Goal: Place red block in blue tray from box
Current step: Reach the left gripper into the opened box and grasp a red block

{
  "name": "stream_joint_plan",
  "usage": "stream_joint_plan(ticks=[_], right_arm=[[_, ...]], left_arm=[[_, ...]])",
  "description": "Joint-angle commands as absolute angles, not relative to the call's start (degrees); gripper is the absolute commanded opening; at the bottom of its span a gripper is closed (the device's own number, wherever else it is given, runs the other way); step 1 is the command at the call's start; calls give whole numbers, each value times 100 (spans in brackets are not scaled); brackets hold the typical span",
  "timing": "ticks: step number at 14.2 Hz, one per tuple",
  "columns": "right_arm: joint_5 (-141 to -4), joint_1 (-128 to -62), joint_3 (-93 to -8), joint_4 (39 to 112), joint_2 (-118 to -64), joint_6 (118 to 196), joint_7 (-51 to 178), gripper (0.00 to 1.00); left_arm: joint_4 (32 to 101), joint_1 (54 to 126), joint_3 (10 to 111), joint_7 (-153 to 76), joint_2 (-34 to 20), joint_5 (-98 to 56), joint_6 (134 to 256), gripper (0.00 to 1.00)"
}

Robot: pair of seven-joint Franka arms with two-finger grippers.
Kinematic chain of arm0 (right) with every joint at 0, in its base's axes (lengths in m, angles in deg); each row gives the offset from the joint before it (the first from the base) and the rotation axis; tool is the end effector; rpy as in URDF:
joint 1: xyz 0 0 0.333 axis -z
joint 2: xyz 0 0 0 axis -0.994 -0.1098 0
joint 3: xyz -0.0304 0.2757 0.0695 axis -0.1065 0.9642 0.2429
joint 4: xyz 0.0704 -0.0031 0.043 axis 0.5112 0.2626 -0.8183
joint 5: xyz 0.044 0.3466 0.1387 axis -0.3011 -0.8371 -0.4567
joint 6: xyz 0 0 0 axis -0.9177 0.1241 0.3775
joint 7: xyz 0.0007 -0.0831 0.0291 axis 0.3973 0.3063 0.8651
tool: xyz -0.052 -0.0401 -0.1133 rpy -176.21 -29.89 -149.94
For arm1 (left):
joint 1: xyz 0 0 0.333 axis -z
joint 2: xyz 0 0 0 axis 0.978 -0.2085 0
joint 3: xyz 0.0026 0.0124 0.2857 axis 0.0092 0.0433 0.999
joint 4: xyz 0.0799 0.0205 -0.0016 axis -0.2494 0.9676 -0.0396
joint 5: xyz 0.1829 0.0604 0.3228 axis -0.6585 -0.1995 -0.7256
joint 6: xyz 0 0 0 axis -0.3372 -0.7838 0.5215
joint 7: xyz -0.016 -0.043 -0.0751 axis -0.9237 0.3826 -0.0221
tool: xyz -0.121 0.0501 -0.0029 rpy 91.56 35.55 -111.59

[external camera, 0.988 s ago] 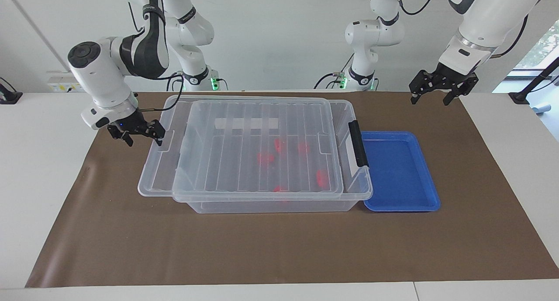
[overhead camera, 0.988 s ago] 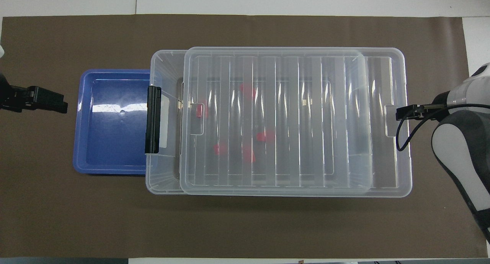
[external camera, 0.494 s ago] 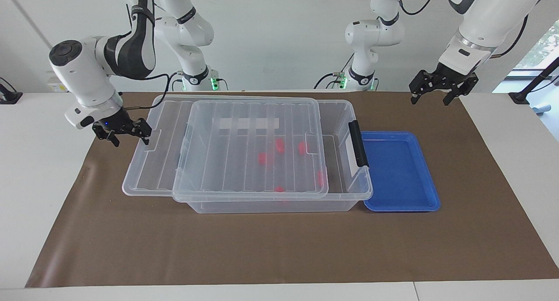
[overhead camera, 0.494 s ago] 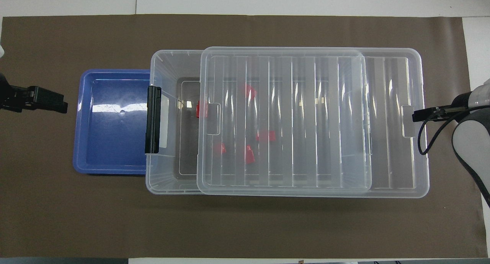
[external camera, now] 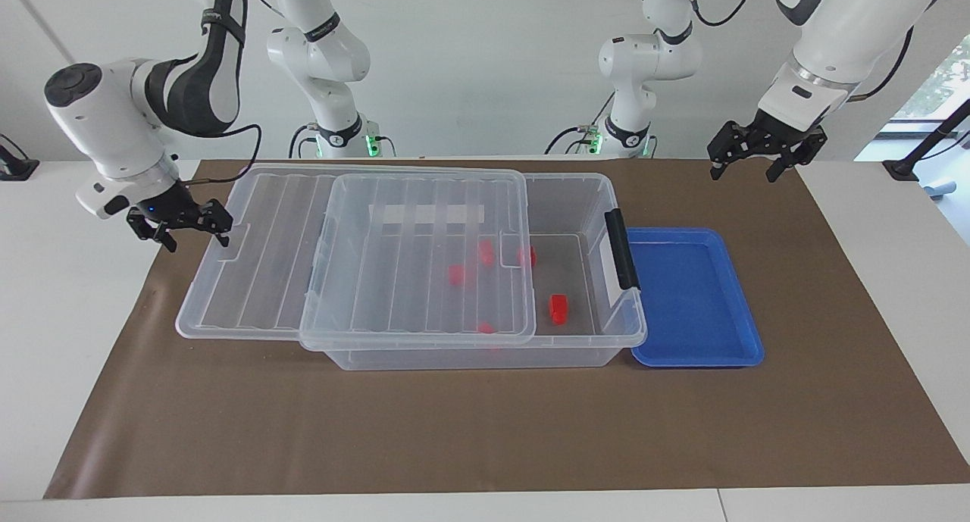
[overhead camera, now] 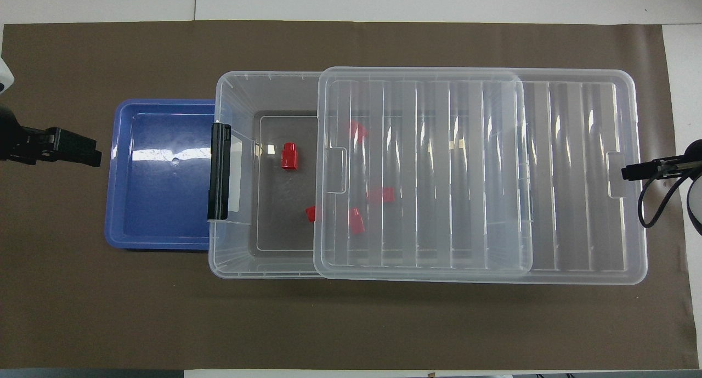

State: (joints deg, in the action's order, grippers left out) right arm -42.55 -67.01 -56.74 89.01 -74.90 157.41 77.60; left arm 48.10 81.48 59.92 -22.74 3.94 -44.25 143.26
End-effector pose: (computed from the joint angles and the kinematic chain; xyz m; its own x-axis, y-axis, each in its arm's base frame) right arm 0.5166 -0.1462 0.4090 0.9937 0.1044 0.0410 0.1043 -0.9945 0.0043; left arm 0.5183 -0.0692 0.5752 0.9905 -0.1301 -0.0436 -0.1290 -0.9912 0.0288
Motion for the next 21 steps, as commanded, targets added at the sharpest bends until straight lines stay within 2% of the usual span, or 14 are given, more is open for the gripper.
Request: stream_joint_plan(ticks=[1, 5, 9, 15, 17, 19, 21], right_arm=[[-4224, -6489, -5629, 8927, -7454, 15872, 8058, 100], [-4215, -6410, -5638, 8927, -7480, 15873, 8120, 100], [-4207, -6305, -5638, 8918, -7480, 15873, 8313, 100], [-4207, -6330, -5638, 8831, -7489, 15786, 8288, 100], [-4224, -6427, -5603, 8307, -7664, 15296, 8226, 100], [-4224, -6725, -5603, 7315, -7892, 14357, 7894, 100], [-4207, -7032, -5603, 6653, -7929, 13582, 7411, 100]], left_arm=[[5376, 8349, 5923, -2274, 728, -4334, 14798, 100], [5762, 9025, 5922, -2668, 711, -4334, 15369, 100], [6387, 9755, 5922, -3432, 553, -4334, 16592, 100], [6370, 10406, 5923, -4443, -421, -4490, 17514, 100], [6370, 10556, 5922, -4786, -738, -4763, 17918, 100], [6378, 10556, 5922, -4867, -993, -4773, 18227, 100], [6405, 10547, 5922, -4867, -1143, -4773, 18455, 100]])
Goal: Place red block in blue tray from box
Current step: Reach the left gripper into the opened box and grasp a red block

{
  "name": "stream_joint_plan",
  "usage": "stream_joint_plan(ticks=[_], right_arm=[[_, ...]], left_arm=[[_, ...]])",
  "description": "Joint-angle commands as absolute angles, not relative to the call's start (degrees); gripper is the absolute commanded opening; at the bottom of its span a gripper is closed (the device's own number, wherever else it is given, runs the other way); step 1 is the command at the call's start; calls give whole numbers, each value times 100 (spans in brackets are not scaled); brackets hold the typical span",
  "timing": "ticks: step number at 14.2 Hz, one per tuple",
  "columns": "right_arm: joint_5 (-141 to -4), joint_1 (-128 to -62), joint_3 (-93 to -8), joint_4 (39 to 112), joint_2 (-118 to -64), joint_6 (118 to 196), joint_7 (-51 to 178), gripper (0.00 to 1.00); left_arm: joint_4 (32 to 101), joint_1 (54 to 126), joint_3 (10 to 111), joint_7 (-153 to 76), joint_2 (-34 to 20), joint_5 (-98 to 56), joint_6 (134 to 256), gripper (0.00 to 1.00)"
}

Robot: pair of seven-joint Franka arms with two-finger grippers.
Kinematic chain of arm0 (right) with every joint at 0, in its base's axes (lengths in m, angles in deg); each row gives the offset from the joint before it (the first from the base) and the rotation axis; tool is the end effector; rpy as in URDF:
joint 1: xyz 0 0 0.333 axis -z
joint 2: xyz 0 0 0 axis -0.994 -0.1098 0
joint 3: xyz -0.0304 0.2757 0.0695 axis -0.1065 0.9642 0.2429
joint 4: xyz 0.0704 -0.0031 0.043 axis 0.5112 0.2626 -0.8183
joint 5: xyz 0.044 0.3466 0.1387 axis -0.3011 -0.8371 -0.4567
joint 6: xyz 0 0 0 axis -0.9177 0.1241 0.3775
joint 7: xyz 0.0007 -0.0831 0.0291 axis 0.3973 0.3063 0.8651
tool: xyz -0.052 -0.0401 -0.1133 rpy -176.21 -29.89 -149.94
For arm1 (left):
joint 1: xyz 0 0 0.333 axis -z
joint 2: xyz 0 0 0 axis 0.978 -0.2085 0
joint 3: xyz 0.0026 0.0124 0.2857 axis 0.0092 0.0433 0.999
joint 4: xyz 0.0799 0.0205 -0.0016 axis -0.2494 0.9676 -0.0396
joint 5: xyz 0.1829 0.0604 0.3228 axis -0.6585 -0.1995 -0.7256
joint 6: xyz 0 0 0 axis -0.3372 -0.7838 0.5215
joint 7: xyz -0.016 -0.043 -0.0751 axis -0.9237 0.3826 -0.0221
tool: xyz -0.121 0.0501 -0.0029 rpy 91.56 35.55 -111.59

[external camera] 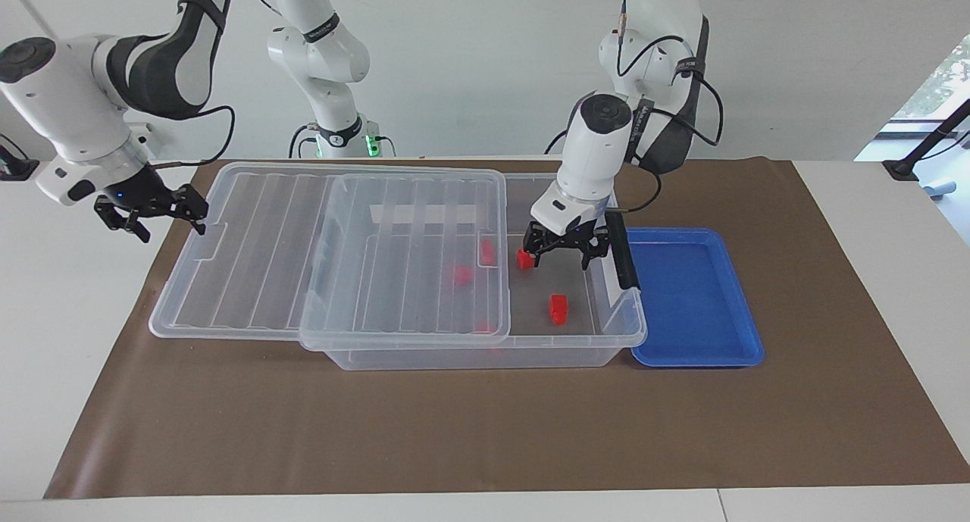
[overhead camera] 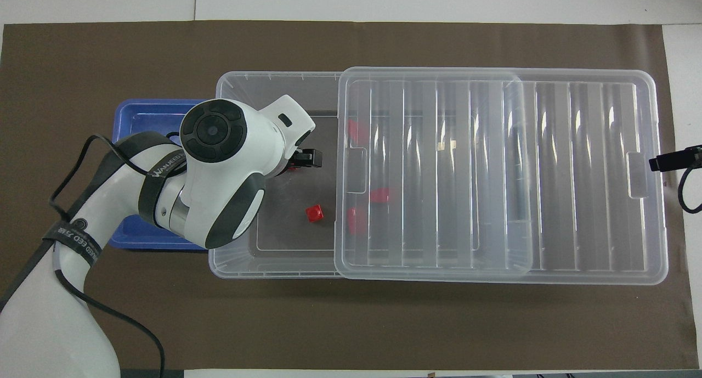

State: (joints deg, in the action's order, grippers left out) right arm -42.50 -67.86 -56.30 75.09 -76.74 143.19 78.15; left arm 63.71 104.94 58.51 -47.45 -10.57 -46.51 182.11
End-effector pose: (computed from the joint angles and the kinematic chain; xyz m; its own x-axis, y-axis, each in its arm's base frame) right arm 0.5333 -0.1377 0.4815 0.9902 0.1392 0.0067 0.1393 -0.9902 -0.0103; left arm 0.5166 -0.3196 0.3663 0.9870 -0.1297 0.0946 -0.1353 -0.9892 0.0559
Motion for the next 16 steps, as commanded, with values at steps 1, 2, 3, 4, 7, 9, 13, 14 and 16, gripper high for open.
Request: stream_joint_plan(ticks=[1, 2, 3, 4, 7, 9, 13, 14, 16], right_arm=[[-4207, -7156, -5603, 6573, -7859, 13387, 7208, 100], [-4207, -7235, -5594, 6554, -7745, 13246, 7058, 100], [-4233, -7262, -5585, 6563, -7631, 13132, 6926, 100], [-4242, -7315, -5550, 6563, -7560, 12956, 6786, 100], [-4242, -7621, -5550, 6633, -7384, 12683, 6302, 100], [-4233, -7781, -5550, 6747, -7331, 12700, 6073, 100], [-4242, -7843, -5550, 6853, -7278, 12753, 6055, 100], [-4242, -7843, -5550, 6853, -7278, 12753, 6055, 100], [-4233, -7843, -5550, 6853, -7269, 12752, 6055, 100]], left_arm=[[6405, 10556, 5922, -4876, -1248, -4773, 18543, 100], [6396, 10556, 5931, -4884, -1397, -4782, 18623, 100], [6387, 10556, 5931, -4884, -1512, -4791, 18754, 100], [6387, 10582, 5931, -4884, -1661, -4791, 18877, 98], [6413, 10583, 5931, -4911, -1847, -5018, 18975, 93], [6440, 10583, 5931, -4954, -1934, -5037, 18975, 91], [6519, 10591, 5931, -5016, -1987, -5045, 19089, 74], [6554, 10583, 5940, -5086, -1987, -5045, 19098, 51], [6554, 10583, 5931, -5323, -1987, -5045, 19089, 0]])
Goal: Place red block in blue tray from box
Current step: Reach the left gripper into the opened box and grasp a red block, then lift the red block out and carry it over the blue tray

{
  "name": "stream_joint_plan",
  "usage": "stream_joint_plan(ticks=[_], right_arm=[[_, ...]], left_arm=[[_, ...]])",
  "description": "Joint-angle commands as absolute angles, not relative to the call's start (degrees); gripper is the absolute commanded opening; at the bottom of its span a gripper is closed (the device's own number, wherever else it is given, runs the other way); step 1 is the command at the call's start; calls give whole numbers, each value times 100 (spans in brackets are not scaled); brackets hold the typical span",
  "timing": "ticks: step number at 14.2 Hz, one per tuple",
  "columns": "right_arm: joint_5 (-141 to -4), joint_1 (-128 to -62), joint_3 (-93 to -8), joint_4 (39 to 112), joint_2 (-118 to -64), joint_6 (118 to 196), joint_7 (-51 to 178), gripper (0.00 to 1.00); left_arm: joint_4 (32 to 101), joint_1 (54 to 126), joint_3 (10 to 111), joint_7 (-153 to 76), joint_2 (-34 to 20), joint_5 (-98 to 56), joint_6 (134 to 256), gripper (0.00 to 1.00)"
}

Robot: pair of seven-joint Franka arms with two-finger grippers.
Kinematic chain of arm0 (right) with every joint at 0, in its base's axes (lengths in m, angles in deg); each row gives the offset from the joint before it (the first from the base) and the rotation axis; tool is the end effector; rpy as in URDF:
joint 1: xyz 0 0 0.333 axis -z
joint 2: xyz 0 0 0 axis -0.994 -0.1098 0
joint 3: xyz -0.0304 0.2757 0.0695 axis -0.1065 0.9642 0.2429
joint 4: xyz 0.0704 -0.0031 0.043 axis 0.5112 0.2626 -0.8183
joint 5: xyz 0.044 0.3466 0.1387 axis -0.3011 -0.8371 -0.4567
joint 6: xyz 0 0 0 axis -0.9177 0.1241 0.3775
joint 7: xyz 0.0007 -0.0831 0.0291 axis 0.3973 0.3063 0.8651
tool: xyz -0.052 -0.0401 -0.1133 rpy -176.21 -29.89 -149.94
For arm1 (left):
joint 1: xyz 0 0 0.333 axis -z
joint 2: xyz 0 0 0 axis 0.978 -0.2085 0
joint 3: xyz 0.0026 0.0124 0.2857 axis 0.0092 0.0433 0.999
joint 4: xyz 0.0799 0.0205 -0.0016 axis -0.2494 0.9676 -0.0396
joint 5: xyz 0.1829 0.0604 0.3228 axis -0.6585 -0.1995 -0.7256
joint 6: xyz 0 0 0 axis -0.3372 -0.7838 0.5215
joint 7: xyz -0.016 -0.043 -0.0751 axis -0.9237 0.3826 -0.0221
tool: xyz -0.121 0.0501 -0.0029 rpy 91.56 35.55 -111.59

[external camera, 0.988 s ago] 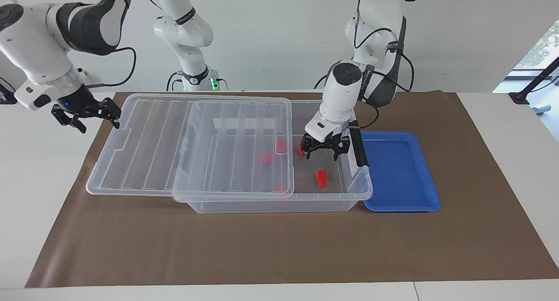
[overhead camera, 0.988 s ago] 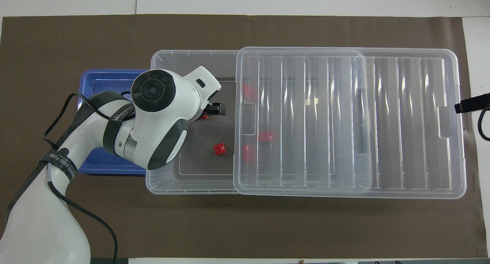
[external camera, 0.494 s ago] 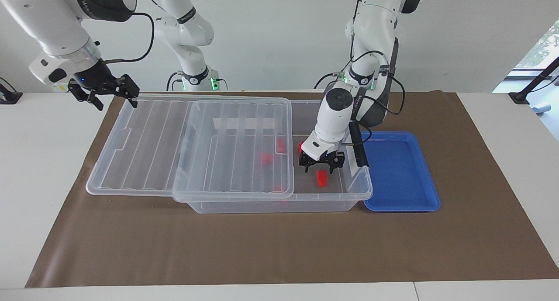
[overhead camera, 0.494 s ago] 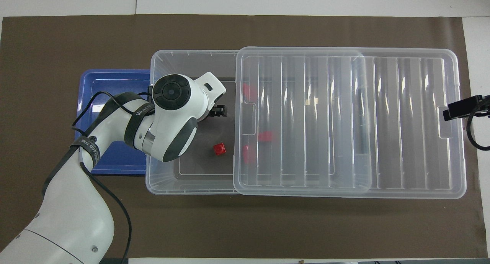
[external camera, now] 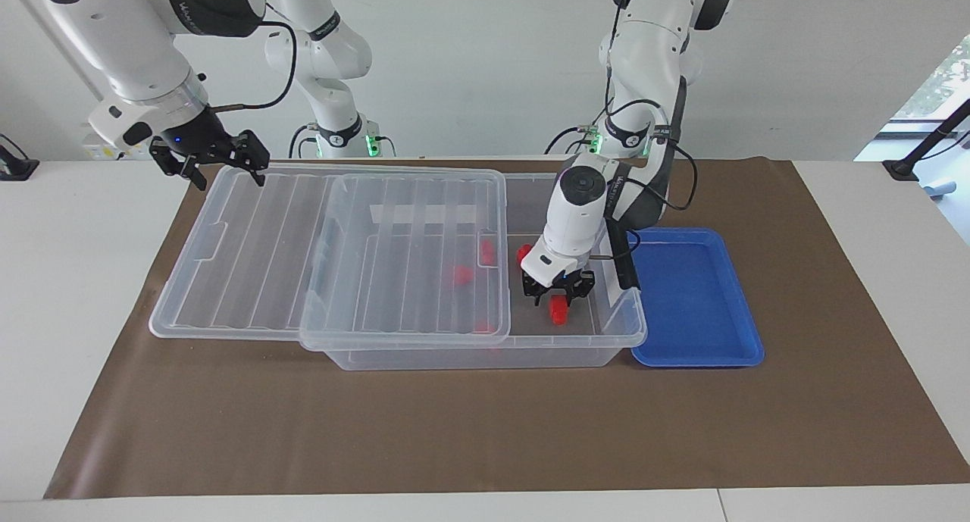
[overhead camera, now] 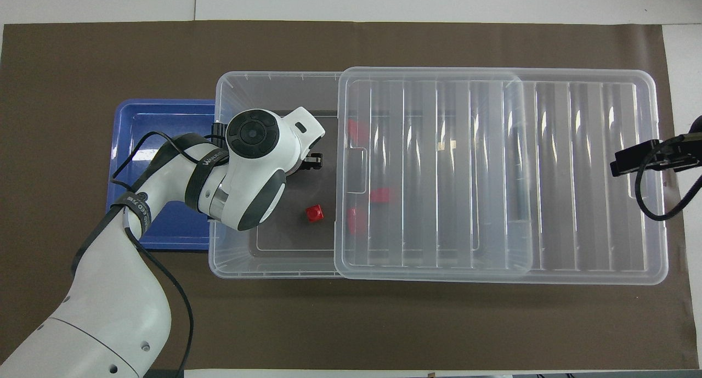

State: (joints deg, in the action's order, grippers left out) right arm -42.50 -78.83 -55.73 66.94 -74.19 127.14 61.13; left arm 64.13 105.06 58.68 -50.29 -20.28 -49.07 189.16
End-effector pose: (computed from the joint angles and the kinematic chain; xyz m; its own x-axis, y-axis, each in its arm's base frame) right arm 0.5193 -0.0260 0.5473 0.9949 0.0475 -0.0894 0.0459 -0.9987 -0.0203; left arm 0.5269 -0.3236 0.2714 0.9926 -0.1081 0.0544 -0.1092 -0.9939 0.0178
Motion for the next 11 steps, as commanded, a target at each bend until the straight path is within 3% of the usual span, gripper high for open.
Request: stream_joint_plan(ticks=[1, 5, 11], right_arm=[[-4233, -7843, -5550, 6853, -7278, 12753, 6055, 100], [-4215, -7843, -5550, 6871, -7278, 12893, 6081, 100], [-4207, -7772, -5559, 6897, -7269, 12893, 6107, 100]], left_arm=[[6554, 10583, 5931, -5341, -1987, -5045, 19072, 0], [6467, 10591, 5931, -5359, -1839, -5045, 18713, 0], [6239, 10530, 5931, -5350, -846, -5002, 17580, 0]])
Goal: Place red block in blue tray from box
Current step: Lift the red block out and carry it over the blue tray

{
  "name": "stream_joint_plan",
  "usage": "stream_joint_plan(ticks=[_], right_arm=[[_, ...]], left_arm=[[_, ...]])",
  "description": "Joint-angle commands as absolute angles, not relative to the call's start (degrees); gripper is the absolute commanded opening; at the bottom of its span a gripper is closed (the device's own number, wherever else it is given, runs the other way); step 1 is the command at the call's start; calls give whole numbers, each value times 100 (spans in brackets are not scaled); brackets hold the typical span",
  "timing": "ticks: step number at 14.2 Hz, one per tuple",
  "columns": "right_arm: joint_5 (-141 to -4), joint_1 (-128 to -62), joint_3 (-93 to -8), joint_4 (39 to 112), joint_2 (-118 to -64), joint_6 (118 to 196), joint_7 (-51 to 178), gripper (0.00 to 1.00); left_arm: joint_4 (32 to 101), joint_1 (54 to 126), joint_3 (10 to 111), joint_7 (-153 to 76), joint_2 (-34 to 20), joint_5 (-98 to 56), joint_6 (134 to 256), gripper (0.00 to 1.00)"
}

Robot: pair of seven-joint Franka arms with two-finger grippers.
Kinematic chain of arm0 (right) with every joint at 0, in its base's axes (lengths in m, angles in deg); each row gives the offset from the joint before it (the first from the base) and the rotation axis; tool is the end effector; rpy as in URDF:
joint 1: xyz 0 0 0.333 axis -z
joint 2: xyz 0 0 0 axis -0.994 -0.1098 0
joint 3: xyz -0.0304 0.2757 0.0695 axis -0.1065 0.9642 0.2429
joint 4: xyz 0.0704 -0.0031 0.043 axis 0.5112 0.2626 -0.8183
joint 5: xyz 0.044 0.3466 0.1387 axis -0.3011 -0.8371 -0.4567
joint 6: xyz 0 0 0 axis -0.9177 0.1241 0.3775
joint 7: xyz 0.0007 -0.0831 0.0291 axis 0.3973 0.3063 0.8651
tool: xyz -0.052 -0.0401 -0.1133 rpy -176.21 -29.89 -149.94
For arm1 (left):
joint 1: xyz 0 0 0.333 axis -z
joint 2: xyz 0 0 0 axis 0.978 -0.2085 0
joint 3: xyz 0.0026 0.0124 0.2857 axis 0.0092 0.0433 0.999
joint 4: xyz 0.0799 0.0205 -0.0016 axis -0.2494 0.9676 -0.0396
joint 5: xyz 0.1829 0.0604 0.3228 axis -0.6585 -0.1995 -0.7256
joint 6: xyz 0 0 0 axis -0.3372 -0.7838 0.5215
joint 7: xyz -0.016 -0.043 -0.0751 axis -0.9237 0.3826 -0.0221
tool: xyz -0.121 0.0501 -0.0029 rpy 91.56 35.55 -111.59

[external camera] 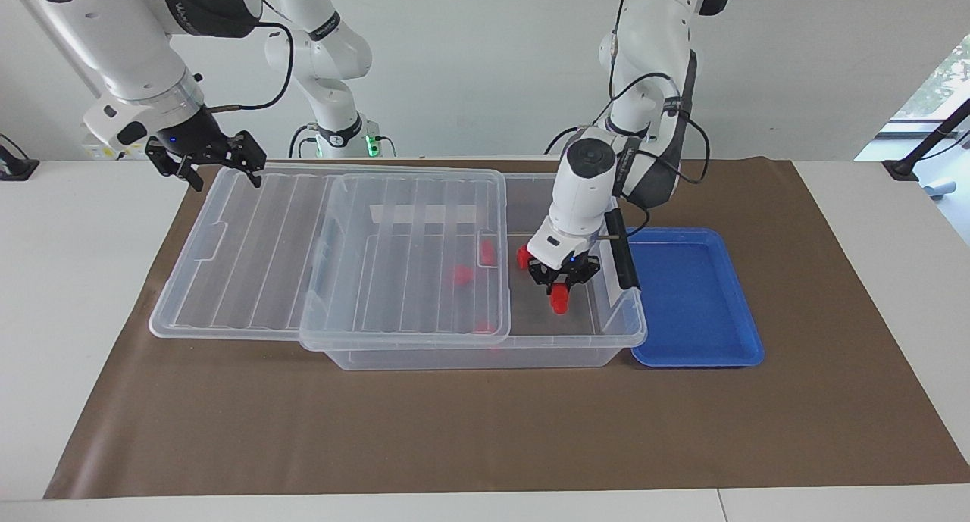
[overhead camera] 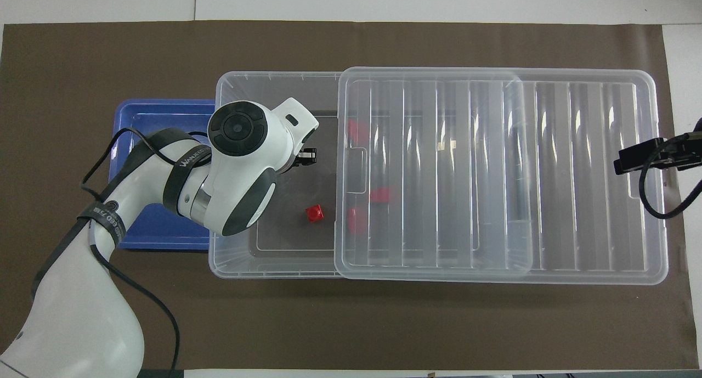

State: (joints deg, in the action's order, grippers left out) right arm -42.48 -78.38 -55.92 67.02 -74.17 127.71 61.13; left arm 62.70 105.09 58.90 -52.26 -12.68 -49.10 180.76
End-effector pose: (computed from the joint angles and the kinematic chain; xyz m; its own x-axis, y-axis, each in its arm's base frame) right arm 0.5201 -0.0320 0.5476 0.9961 0.0362 -0.0806 0.0348 -0.9992 -0.0191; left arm 0.5212 -0.3162 0.3497 0.9951 -0.0684 0.0707 -0.0693 -0.9975 0.0099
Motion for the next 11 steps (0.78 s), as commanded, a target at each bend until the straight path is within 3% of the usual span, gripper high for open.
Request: stream_joint_plan(ticks=[1, 2, 4, 5, 11], right_arm=[[-4207, -7764, -5559, 6914, -7269, 12902, 6116, 100], [-4207, -7729, -5559, 6949, -7269, 12911, 6151, 87], [-4198, -7580, -5568, 7002, -7252, 13068, 6483, 12], [-4189, -7396, -5559, 7124, -7208, 13217, 6746, 0], [-4189, -6402, -5585, 8057, -7014, 14352, 8312, 0]], left_arm=[[6160, 10530, 5931, -5350, -732, -5002, 17377, 0], [6115, 10530, 5931, -5342, -600, -4993, 17175, 0], [6124, 10512, 5984, -5280, -249, -4993, 16867, 0], [6141, 10443, 5984, -5245, -91, -4993, 16692, 0], [6360, 9486, 5993, -3963, 306, -4958, 16382, 0]])
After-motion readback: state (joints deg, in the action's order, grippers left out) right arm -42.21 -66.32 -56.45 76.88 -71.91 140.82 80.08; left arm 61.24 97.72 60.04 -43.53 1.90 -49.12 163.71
